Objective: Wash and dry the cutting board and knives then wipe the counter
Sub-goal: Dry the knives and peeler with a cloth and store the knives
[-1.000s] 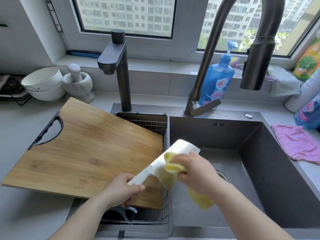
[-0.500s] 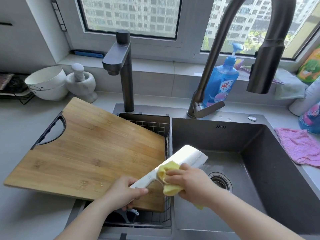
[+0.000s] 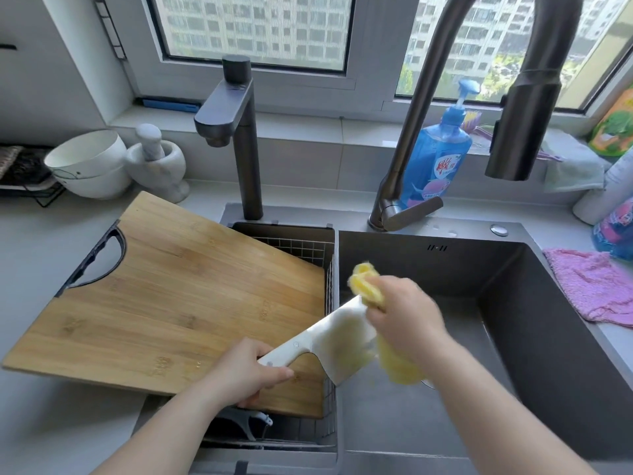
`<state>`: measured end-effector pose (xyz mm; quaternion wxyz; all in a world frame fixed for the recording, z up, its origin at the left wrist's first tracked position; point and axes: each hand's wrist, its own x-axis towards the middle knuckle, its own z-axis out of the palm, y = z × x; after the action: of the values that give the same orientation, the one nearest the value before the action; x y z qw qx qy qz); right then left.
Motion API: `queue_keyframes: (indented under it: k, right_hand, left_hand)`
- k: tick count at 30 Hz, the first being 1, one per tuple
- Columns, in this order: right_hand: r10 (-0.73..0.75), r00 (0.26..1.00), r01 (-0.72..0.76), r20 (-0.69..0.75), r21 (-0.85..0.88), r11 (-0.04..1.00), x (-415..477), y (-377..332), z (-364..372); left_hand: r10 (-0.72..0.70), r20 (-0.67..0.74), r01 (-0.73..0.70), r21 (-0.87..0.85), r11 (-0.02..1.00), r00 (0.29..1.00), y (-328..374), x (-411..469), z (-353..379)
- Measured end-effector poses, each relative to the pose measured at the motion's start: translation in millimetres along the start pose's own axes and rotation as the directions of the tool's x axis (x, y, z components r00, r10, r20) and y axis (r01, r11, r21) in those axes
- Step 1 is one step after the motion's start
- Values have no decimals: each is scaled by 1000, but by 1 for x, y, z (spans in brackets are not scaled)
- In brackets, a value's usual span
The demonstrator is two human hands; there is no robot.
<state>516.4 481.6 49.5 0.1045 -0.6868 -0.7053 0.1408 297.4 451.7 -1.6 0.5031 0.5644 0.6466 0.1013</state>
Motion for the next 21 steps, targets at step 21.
queue_keyframes:
  k: [21]
  right_hand:
    - [-514,857,515,29,-61,855,-33,-53,41]
  left_hand:
    - [159,11,-160,103,982,987,0,-15,-3]
